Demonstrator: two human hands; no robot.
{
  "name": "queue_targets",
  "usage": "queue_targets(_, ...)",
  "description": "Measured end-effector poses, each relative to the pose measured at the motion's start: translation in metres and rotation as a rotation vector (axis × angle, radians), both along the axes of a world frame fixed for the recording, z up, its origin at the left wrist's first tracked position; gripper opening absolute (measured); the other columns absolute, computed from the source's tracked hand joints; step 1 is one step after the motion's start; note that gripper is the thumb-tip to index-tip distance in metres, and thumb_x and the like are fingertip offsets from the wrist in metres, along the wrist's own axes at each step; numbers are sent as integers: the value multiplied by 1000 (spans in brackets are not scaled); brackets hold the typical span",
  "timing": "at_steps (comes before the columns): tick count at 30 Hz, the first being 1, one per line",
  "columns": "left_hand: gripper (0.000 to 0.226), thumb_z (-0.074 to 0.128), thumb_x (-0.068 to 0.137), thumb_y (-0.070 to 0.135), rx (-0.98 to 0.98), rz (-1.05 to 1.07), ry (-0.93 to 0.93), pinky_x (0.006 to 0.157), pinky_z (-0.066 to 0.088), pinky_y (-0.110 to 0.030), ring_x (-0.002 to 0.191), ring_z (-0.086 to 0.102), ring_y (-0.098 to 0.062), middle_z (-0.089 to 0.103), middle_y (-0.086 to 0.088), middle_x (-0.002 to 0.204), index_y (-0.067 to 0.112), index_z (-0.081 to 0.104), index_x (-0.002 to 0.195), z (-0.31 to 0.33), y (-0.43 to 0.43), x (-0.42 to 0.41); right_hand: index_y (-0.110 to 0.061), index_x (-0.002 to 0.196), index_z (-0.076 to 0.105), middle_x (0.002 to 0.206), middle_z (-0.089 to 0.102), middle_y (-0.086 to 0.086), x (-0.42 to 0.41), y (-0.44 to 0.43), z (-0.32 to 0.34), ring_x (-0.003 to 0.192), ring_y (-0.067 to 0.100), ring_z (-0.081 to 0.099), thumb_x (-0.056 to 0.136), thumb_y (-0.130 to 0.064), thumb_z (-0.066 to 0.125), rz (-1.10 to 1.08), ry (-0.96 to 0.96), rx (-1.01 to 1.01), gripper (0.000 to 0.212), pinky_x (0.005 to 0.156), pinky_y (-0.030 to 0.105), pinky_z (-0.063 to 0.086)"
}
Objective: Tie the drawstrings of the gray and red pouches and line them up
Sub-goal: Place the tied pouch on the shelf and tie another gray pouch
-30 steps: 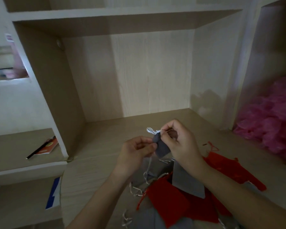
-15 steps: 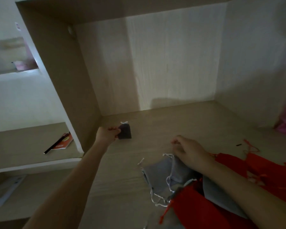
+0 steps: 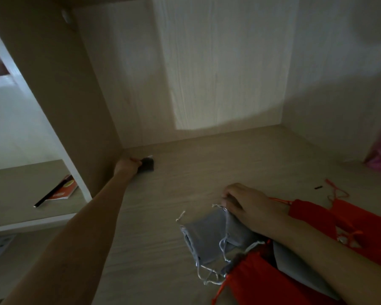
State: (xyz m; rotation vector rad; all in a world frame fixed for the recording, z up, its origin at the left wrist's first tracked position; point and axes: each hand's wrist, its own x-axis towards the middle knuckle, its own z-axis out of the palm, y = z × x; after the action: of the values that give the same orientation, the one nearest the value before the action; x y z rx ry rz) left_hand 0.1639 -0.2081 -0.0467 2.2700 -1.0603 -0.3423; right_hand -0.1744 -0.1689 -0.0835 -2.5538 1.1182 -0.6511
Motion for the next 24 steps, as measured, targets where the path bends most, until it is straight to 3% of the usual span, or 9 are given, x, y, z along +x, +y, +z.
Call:
queue_targets(4, 26, 56, 92, 16, -20, -2, -28, 80, 45, -33, 102, 59, -35, 64, -22, 109, 1, 67, 111, 3, 6, -6, -11, 107, 59, 106, 60, 6, -1, -1, 1, 96, 23, 57, 99, -24, 41, -14, -23, 27, 23, 86, 39, 44)
queue_targets(7, 22, 52, 91, 12, -22, 0, -93, 68, 41, -34, 84, 57, -32, 60, -20, 80, -1, 65, 79, 9, 16, -13, -10, 103, 60, 101, 61, 5, -2, 2, 6, 92, 21, 57, 100, -22, 40, -27, -47, 73, 23, 85, 37, 43)
queue_targets(9, 28, 53, 90, 11, -58, -5, -132, 64, 37, -30, 81, 58, -33, 58, -19, 73, 1, 59, 65, 15, 24, -20, -8, 101, 60, 99, 62, 5, -2, 4, 9, 91, 21, 57, 100, -20, 40, -32, -72, 97, 23, 84, 36, 43)
queue_targets(12, 22, 59, 89, 15, -153, -86, -150, 61, 35, -28, 83, 62, -30, 66, -23, 82, 3, 67, 71, 29, 39, -44, -3, 95, 59, 93, 62, 10, -3, 5, 12, 86, 24, 57, 99, -18, 41, -36, -82, 121, 24, 79, 38, 43)
queue_targets(16, 12, 65, 87, 20, -174, -301, -38, 58, 39, -25, 67, 55, -16, 61, -3, 66, 14, 67, 76, 46, 65, -98, 1, 88, 55, 80, 57, 11, -6, 5, 14, 78, 26, 53, 99, -17, 41, -40, -82, 157, 25, 71, 38, 39)
queue_targets(20, 14, 66, 85, 30, 14, -621, 53, 66, 48, -27, 74, 64, -14, 71, -4, 82, 16, 70, 85, 49, 110, -164, -9, 77, 56, 75, 56, -1, -13, 4, 23, 73, 17, 54, 99, -16, 43, 2, -106, 284, 26, 59, 17, 35)
queue_targets(21, 18, 66, 85, 33, 80, -673, 10, 65, 48, -24, 72, 64, -12, 71, -3, 83, 16, 71, 86, 49, 121, -181, -11, 80, 59, 80, 59, -4, -16, 4, 27, 79, 14, 55, 98, -14, 45, 23, -116, 327, 23, 64, 13, 38)
queue_targets(24, 23, 68, 81, 38, 167, -725, -120, 67, 48, -30, 76, 64, -20, 71, -8, 86, 16, 74, 82, 41, 142, -215, -6, 99, 64, 101, 64, 7, -23, 1, 35, 99, 21, 59, 94, -6, 52, 85, -172, 542, 13, 84, 25, 44)
